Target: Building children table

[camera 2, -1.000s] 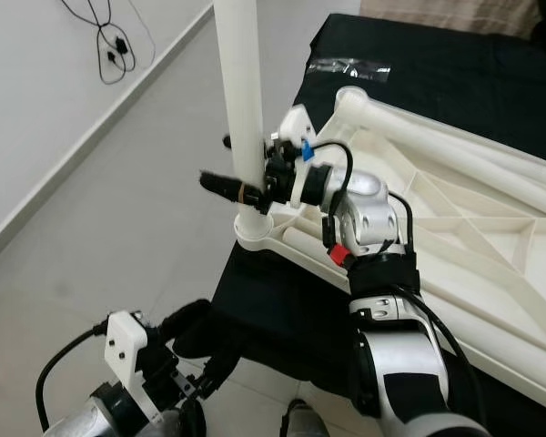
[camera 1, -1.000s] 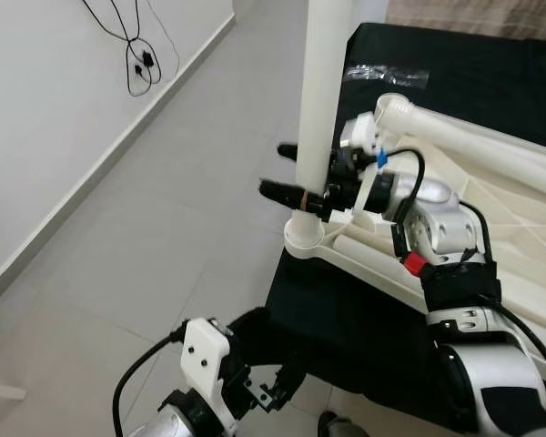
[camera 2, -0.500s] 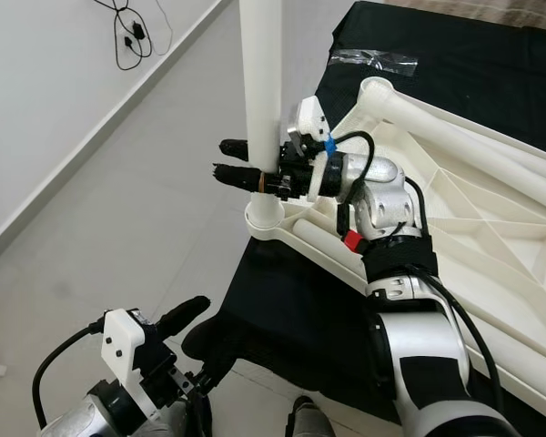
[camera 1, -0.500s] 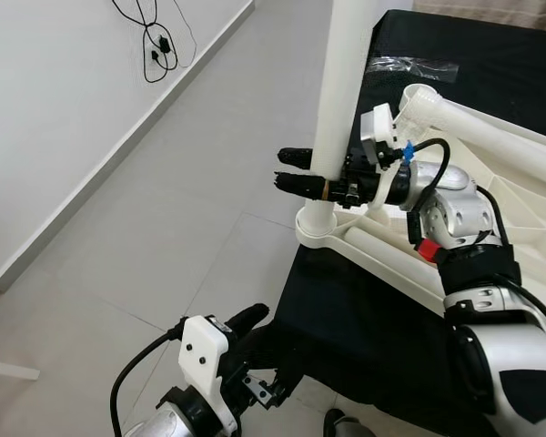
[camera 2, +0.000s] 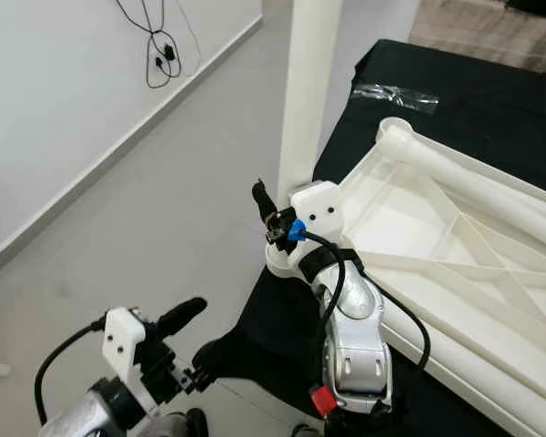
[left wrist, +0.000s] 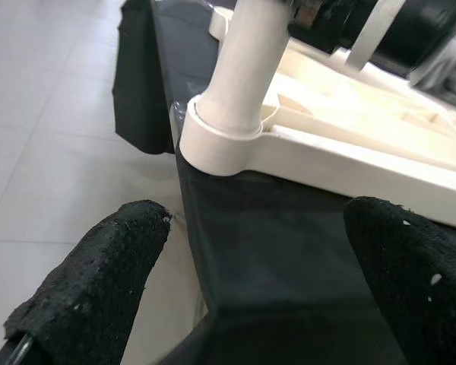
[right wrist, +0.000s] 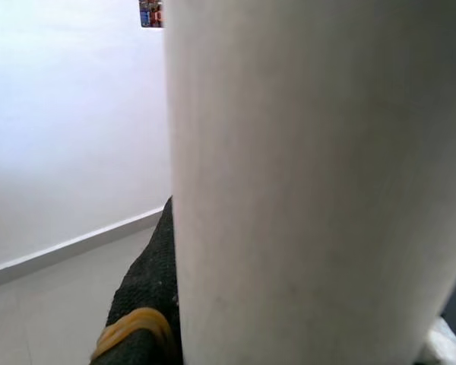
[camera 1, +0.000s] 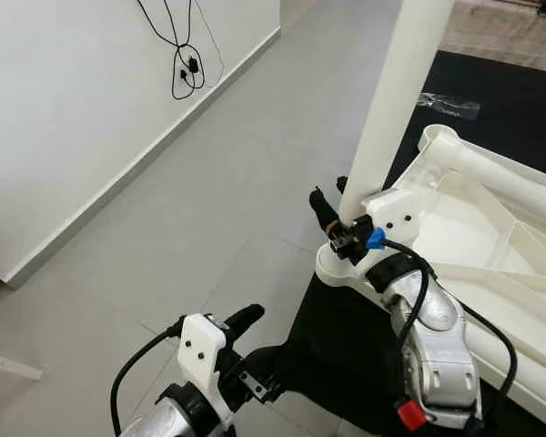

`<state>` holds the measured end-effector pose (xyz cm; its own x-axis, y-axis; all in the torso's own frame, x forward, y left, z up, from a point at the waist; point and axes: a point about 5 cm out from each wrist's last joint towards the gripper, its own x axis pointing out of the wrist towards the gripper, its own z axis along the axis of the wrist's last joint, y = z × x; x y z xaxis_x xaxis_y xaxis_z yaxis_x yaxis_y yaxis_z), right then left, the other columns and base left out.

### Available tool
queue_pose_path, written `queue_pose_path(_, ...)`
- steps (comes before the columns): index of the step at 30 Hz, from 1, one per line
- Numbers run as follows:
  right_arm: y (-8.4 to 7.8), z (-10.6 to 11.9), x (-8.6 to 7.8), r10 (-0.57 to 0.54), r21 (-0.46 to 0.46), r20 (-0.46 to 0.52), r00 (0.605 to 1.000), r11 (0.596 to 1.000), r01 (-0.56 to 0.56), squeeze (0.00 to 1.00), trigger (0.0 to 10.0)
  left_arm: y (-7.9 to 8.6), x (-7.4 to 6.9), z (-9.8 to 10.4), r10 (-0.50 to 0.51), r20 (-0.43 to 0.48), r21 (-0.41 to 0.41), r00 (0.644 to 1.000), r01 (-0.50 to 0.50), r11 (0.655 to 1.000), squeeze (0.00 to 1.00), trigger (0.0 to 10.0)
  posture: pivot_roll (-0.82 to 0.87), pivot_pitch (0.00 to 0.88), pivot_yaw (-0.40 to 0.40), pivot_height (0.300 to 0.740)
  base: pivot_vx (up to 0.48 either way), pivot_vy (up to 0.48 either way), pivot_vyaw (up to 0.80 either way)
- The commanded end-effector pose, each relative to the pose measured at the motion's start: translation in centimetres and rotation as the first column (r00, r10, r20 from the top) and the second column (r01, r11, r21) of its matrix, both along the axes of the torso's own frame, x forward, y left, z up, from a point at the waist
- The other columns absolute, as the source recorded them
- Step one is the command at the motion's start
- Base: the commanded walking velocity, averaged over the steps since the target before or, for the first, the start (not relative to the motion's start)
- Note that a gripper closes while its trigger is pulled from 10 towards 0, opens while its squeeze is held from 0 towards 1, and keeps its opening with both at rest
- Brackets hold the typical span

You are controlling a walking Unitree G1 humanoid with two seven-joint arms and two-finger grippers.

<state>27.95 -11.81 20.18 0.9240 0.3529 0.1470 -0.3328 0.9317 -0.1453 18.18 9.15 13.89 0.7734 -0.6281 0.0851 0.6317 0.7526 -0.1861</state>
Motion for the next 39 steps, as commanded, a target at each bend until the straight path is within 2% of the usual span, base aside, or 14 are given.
queue_pose_path(1, -1.2, -5.6, 0.2, -0.116, -0.061, -0.26, 0.958, 0.993, 0.104, 0.0, 0.0, 0.0, -0.1, -0.7, -0.007, -0.025, 0.002, 1.0, 0.007, 1.0, 0.0, 10.0, 0.05, 0.215, 0.01, 0.74, 0.0, 0.0, 0.0)
queue_pose_path(4, -1.0, -5.5, 0.4, -0.115, -0.072, -0.263, 0.958, 0.992, 0.1, 0.0, 0.0, 0.1, 0.2, -0.7, 0.013, -0.017, 0.007, 1.0, -0.013, 1.0, 0.0, 10.0, 0.05, 0.209, 0.011, 0.74, 0.0, 0.0, 0.0)
queue_pose_path(5, -1.1, -5.4, 0.6, -0.113, -0.066, -0.262, 0.958, 0.993, 0.099, 0.0, 10.0, 0.2, 0.3, -0.8, 0.022, -0.014, 0.007, 1.0, -0.022, 1.0, 0.0, 10.0, 0.04, 0.203, 0.008, 0.74, 0.0, 0.0, 0.0)
queue_pose_path(6, -1.3, -5.0, 0.5, -0.126, -0.051, -0.255, 0.959, 0.992, 0.117, 1.0, 10.0, 0.2, 0.5, -0.8, 0.028, -0.012, 0.007, 1.0, -0.028, 1.0, 0.0, 10.0, 0.04, 0.2, 0.008, 0.74, 0.0, 0.0, 0.0)
queue_pose_path(14, -3.6, -3.6, -0.4, -0.113, 0.033, -0.165, 0.98, 0.992, 0.12, 1.0, 10.0, 0.6, 1.1, -0.9, 0.044, -0.007, 0.018, 0.999, -0.044, 0.999, 0.0, 10.0, 0.0, 0.19, 0.022, 0.74, 0.0, 0.0, 0.0)
queue_pose_path(17, -4.1, -3.2, -1.8, -0.052, 0.056, -0.12, 0.991, 0.997, 0.06, 1.0, 10.0, 1.5, 2.3, -0.9, 0.135, -0.005, 0.057, 0.991, -0.135, 0.989, 0.0, 10.0, -0.02, 0.182, 0.041, 0.74, 0.0, 0.0, 0.0)
queue_pose_path(23, -3.8, -3.8, -3.4, 0.083, 0.039, -0.142, 0.986, 0.996, -0.079, 1.0, 10.0, 2.2, 3.0, -0.8, 0.193, 0.012, 0.106, 0.981, -0.193, 0.975, 0.0, 10.0, -0.04, 0.179, 0.052, 0.74, 0.0, 0.0, 0.0)
queue_pose_path(24, -5.0, -4.8, -4.1, 0.101, -0.036, -0.166, 0.981, 0.993, -0.109, 1.0, 10.0, 3.4, 3.9, -0.7, 0.261, 0.029, 0.139, 0.965, -0.263, 0.955, 0.0, 10.0, -0.03, 0.168, 0.063, 0.74, 0.0, 0.0, 0.0)
queue_pose_path(26, -5.0, -4.8, -4.1, 0.101, -0.036, -0.166, 0.981, 0.993, -0.109, 1.0, 10.0, 3.4, 3.9, -0.7, 0.261, 0.029, 0.139, 0.965, -0.263, 0.955, 0.0, 10.0, -0.03, 0.168, 0.063, 0.74, 0.0, 0.0, 0.0)
queue_pose_path(29, -8.0, -5.6, -5.2, 0.046, -0.077, -0.186, 0.981, 0.995, -0.062, 0.96, 10.0, 5.1, 4.8, -0.8, 0.344, 0.05, 0.184, 0.938, -0.347, 0.92, 0.0, 10.0, -0.03, 0.163, 0.063, 0.74, 0.0, 0.0, 0.0)
queue_pose_path(30, -8.0, -5.6, -5.2, 0.046, -0.077, -0.186, 0.981, 0.995, -0.062, 0.96, 10.0, 5.1, 4.8, -0.8, 0.344, 0.05, 0.184, 0.938, -0.347, 0.92, 0.0, 10.0, -0.03, 0.163, 0.063, 0.74, 0.0, 0.0, 0.0)
queue_pose_path(31, -8.4, -5.6, -6.0, 0.024, -0.054, -0.189, 0.982, 0.998, -0.034, 0.0, 10.0, 5.9, 4.7, -1.2, 0.385, 0.024, 0.191, 0.923, -0.382, 0.904, 0.0, 10.0, -0.04, 0.163, 0.074, 0.74, 0.0, 0.48, 0.0)
queue_pose_path(35, -7.0, -5.6, -6.8, 0.039, 0.023, -0.192, 0.981, 0.999, -0.035, 0.0, 10.0, 6.4, 4.3, -2.1, 0.416, -0.008, 0.224, 0.909, -0.404, 0.887, 0.0, 10.0, -0.04, 0.16, 0.078, 0.74, 0.0, 0.48, 0.0)
queue_pose_path(39, -4.4, -4.9, -7.6, 0.214, 0.191, -0.157, 0.964, 0.964, -0.183, 0.0, 10.0, 6.3, 4.3, -2.4, 0.424, -0.012, 0.224, 0.905, -0.411, 0.884, 0.0, 10.0, -0.04, 0.152, 0.088, 0.74, 0.0, 0.48, 0.0)
